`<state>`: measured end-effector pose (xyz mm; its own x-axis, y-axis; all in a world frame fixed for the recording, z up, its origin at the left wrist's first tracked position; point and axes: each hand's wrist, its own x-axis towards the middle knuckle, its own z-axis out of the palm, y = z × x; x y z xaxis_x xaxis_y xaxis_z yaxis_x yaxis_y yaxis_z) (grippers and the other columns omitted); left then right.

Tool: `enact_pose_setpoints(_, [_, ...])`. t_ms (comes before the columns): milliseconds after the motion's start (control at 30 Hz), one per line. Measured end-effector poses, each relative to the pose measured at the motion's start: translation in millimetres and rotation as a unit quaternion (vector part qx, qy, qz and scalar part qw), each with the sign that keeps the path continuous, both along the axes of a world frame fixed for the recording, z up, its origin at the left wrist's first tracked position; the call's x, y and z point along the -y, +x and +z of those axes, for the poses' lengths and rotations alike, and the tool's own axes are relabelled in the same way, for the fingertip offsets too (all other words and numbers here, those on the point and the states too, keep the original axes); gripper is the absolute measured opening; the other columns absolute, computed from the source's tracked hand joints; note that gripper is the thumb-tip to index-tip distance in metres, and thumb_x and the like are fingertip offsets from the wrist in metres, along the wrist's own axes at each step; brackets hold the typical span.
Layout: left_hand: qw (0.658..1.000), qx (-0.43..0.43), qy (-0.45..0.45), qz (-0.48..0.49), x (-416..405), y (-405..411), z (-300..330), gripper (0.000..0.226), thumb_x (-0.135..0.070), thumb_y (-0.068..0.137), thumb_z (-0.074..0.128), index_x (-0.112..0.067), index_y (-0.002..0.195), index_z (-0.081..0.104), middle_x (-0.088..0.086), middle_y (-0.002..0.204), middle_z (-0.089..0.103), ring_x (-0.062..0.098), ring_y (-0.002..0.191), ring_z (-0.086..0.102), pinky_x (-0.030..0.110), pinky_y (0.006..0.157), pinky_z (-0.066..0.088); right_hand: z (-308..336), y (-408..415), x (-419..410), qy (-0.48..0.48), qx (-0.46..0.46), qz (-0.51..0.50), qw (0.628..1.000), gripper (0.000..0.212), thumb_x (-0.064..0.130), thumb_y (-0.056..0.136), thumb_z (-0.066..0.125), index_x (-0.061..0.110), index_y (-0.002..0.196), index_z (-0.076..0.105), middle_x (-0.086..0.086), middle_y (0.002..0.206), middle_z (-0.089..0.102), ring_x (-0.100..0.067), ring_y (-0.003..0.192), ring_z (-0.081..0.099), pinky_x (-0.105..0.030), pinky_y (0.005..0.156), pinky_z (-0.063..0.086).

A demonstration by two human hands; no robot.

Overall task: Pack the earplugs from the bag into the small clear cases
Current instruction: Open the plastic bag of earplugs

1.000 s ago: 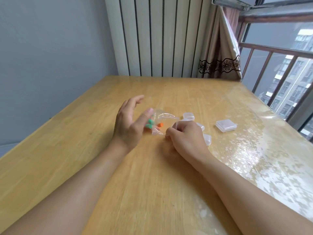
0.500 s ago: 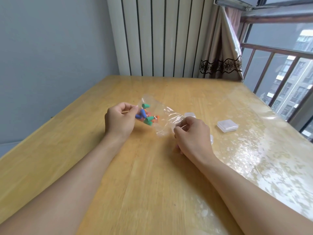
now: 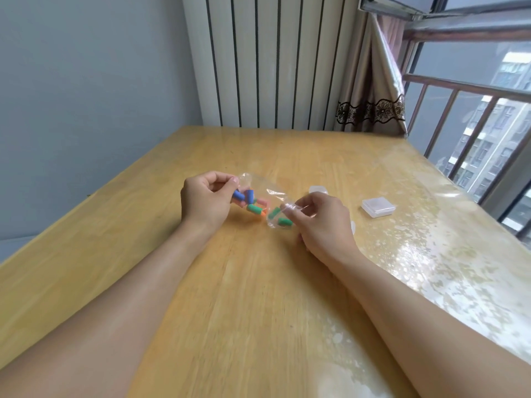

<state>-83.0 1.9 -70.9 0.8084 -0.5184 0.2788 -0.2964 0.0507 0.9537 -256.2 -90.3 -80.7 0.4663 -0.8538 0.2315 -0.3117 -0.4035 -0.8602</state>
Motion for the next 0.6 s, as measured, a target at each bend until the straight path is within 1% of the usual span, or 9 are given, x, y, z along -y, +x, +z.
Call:
enact_pose_setpoints(33, [1.000, -0.017, -0.001, -0.002, 0, -2, -1, 0.009, -0.010, 0.091, 0.067, -0.008, 0.084, 0.072, 0.011, 0.075, 0.078, 0.026, 0.066, 0.076, 0.039, 0.077, 0.062, 0, 0, 1, -0.002, -0.003, 0.000, 1.000, 0.023, 0.034, 0.086, 0.076, 0.013, 0.090, 0.067, 0.005, 0.078, 0.069, -0.009, 0.062, 0.061, -0.020, 0.055, 0.041])
enact_pose_setpoints(100, [0.999, -0.044, 0.007, -0.009, 0, -5, -2, 0.009, -0.006, 0.093, 0.066, -0.004, 0.086, 0.071, 0.015, 0.080, 0.077, 0.021, 0.066, 0.077, 0.028, 0.066, 0.059, -1, 1, 1, -0.016, -0.027, 0.001, 1.000, 0.021, 0.029, 0.086, 0.077, 0.012, 0.091, 0.067, 0.004, 0.081, 0.067, -0.009, 0.071, 0.060, -0.014, 0.055, 0.040])
enact_pose_setpoints(200, [0.998, -0.057, 0.022, -0.016, -1, -2, -5, 0.008, -0.002, 0.092, 0.068, -0.003, 0.084, 0.071, 0.012, 0.073, 0.074, 0.010, 0.051, 0.070, 0.020, 0.056, 0.054, -3, 2, 2, -0.032, -0.051, 0.004, 0.998, 0.022, 0.023, 0.083, 0.078, 0.015, 0.099, 0.065, 0.002, 0.087, 0.066, -0.013, 0.079, 0.060, -0.010, 0.055, 0.037])
enact_pose_setpoints(233, [0.998, -0.055, 0.025, -0.017, -1, 2, -6, 0.008, -0.002, 0.090, 0.070, -0.005, 0.083, 0.072, 0.009, 0.069, 0.072, 0.008, 0.047, 0.066, 0.021, 0.055, 0.053, -4, 2, 3, -0.034, -0.050, 0.003, 0.998, 0.023, 0.022, 0.084, 0.078, 0.016, 0.100, 0.064, 0.002, 0.085, 0.067, -0.013, 0.078, 0.061, -0.011, 0.056, 0.038])
enact_pose_setpoints(300, [0.998, -0.040, 0.029, -0.028, -1, 7, -5, 0.010, -0.002, 0.088, 0.073, -0.009, 0.080, 0.073, 0.003, 0.065, 0.072, 0.006, 0.046, 0.063, 0.019, 0.056, 0.053, -6, 4, 5, -0.041, -0.043, 0.000, 0.998, 0.019, 0.021, 0.085, 0.077, 0.016, 0.097, 0.064, -0.001, 0.080, 0.068, -0.016, 0.073, 0.064, -0.021, 0.060, 0.045])
enact_pose_setpoints(367, [0.999, -0.021, 0.011, -0.046, -2, 12, -4, 0.012, -0.002, 0.086, 0.075, -0.012, 0.080, 0.075, -0.001, 0.066, 0.074, 0.004, 0.055, 0.066, 0.016, 0.059, 0.053, -8, 5, 6, -0.048, -0.031, 0.002, 0.998, 0.009, 0.016, 0.087, 0.074, 0.013, 0.090, 0.066, -0.003, 0.076, 0.069, -0.019, 0.065, 0.065, -0.028, 0.062, 0.049])
enact_pose_setpoints(433, [0.999, -0.006, 0.004, -0.046, -1, 19, -5, 0.011, -0.004, 0.084, 0.077, -0.015, 0.081, 0.077, -0.004, 0.069, 0.075, 0.002, 0.062, 0.066, 0.015, 0.065, 0.052, -10, 5, 9, -0.048, -0.025, 0.002, 0.999, 0.004, 0.012, 0.088, 0.070, 0.013, 0.084, 0.069, -0.005, 0.073, 0.069, -0.019, 0.059, 0.063, -0.026, 0.057, 0.047])
enact_pose_setpoints(500, [0.999, -0.001, 0.015, -0.042, -2, 23, -7, 0.011, -0.007, 0.081, 0.081, -0.017, 0.083, 0.077, -0.004, 0.071, 0.075, -0.001, 0.060, 0.062, 0.014, 0.066, 0.051, -10, 4, 12, -0.033, -0.024, -0.001, 0.999, 0.006, 0.010, 0.088, 0.069, 0.012, 0.082, 0.069, -0.007, 0.071, 0.069, -0.018, 0.054, 0.059, -0.023, 0.053, 0.041])
enact_pose_setpoints(600, [0.999, 0.002, 0.020, -0.042, -1, 24, -11, 0.015, -0.006, 0.078, 0.083, -0.019, 0.083, 0.077, -0.002, 0.079, 0.075, -0.001, 0.065, 0.065, 0.013, 0.070, 0.052, -11, 2, 13, -0.031, -0.026, 0.003, 0.999, 0.005, 0.010, 0.089, 0.069, 0.012, 0.084, 0.069, -0.008, 0.070, 0.070, -0.017, 0.052, 0.058, -0.023, 0.054, 0.041])
